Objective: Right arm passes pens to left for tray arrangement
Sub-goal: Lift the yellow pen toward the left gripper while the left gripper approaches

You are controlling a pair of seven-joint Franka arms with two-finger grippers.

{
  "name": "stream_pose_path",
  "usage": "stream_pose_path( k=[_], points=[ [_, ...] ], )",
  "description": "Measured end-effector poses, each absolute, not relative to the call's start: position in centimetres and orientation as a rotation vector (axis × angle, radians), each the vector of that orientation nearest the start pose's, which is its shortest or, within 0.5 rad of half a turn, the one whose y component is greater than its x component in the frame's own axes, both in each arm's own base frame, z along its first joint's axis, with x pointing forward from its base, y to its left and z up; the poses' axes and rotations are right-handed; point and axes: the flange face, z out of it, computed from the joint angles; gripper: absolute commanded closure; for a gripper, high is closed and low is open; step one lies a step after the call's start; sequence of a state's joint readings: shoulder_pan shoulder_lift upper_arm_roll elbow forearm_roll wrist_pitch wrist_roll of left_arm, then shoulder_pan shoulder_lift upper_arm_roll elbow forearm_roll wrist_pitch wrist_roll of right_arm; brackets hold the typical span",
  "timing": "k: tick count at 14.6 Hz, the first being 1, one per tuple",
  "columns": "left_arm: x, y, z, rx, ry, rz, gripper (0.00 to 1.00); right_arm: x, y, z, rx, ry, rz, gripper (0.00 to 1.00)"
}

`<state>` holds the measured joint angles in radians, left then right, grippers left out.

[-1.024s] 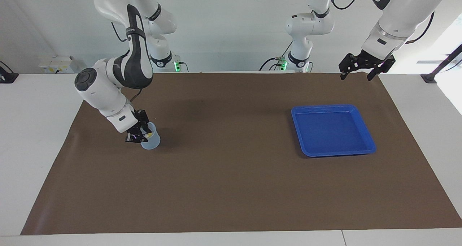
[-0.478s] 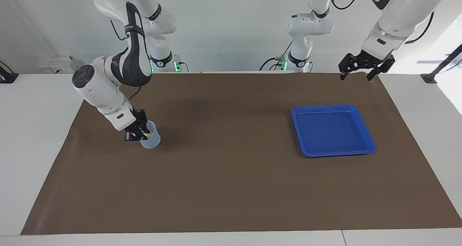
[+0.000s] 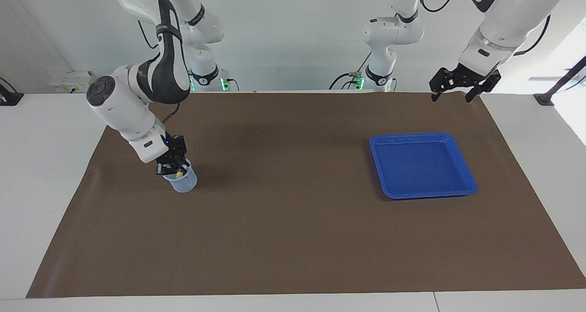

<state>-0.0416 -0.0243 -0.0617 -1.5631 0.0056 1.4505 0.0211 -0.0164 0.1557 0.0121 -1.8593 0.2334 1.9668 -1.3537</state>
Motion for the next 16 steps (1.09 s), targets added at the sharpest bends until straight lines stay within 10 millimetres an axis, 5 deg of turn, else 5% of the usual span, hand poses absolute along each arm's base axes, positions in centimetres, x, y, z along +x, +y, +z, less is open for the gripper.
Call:
stream_pose_path(
  k=[4, 8, 12, 16],
  points=[
    [53.1, -5.5, 63.0, -3.121, 0.189, 0.146, 0.0, 58.5, 1.6, 52.1, -2.488, -1.538, -0.143, 1.0],
    [53.0, -5.5, 62.8, -3.123, 0.092, 0.155, 0.0, 56.8, 5.4, 61.1, -2.651, -0.998, -0.153, 1.0],
    [52.5, -7.6, 62.8, -3.224, -0.298, 0.207, 0.0, 57.1, 10.4, 62.8, -2.624, -0.282, -0.119, 1.0],
    [52.3, -11.7, 63.7, -3.201, -1.054, 0.315, 0.0, 57.4, 18.3, 63.7, -2.524, 0.301, -0.093, 1.0]
  ],
)
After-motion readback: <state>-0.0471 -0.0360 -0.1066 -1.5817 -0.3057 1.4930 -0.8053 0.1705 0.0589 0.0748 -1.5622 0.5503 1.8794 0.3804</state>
